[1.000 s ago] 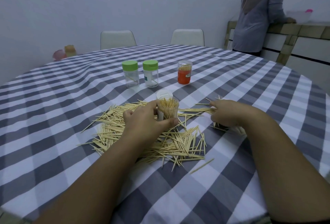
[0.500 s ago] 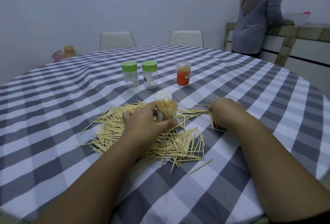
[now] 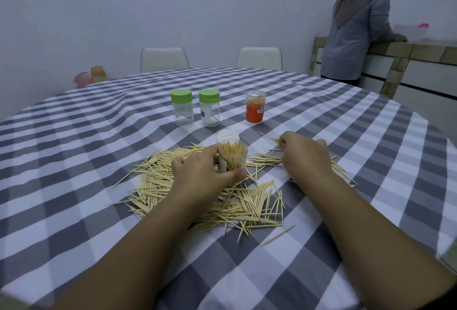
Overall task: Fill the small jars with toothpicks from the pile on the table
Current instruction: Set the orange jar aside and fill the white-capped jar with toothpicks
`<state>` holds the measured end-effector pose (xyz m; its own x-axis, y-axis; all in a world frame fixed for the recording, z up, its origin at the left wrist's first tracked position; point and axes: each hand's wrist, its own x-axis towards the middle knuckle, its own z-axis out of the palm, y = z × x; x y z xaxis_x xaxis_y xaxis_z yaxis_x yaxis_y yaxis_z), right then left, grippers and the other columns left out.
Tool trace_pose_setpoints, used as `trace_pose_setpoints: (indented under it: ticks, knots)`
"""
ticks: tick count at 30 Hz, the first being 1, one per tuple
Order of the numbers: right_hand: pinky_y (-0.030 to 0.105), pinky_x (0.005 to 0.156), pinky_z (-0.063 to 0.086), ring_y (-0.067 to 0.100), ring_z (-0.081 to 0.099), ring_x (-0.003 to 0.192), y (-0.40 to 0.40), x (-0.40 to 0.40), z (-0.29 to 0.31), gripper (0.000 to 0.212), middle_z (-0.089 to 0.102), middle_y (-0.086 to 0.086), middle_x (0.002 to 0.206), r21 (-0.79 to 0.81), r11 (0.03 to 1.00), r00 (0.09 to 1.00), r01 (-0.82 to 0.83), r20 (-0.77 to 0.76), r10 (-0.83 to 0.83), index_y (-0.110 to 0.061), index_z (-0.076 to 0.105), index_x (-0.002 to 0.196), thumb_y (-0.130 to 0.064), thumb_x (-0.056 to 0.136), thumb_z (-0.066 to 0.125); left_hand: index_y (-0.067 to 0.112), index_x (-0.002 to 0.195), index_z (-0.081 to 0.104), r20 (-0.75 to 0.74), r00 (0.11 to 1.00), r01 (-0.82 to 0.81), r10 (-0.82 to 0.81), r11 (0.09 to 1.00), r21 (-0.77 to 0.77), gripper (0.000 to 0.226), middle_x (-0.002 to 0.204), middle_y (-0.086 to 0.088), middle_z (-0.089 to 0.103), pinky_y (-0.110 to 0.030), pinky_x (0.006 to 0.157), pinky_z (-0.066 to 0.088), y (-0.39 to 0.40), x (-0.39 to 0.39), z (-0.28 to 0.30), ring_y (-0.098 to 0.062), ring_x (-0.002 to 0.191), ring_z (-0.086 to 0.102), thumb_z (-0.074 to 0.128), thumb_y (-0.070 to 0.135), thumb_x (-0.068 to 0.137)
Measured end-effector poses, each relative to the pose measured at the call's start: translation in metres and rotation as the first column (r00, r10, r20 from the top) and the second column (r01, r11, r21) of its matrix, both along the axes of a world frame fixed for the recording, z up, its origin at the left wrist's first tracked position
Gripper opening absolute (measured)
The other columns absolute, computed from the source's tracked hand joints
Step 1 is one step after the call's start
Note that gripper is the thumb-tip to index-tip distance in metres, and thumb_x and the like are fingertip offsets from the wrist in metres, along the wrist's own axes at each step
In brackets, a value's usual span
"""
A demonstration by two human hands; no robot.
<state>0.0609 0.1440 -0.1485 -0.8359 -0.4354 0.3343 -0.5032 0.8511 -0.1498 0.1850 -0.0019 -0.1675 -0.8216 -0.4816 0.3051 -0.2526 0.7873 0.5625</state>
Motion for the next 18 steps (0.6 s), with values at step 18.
trace_pose_setpoints:
  ticks: [18]
  knots:
    - [0.027,0.087,0.052,0.016,0.067,0.094,-0.027,0.044,0.007,0.016,0.071,0.005,0.093,-0.986,0.129,0.704,-0.104,0.019,0.710,-0.011,0.055,0.100,-0.015,0.101,0.039,0.041,0.105,0.055,-0.031,1.000,0.005,-0.005,1.000,-0.014,0.043,0.102,0.018,0.064,-0.031,0.077,0.013,0.001,-0.002,-0.003,-0.007,0.109,0.051,0.065,0.066,0.072]
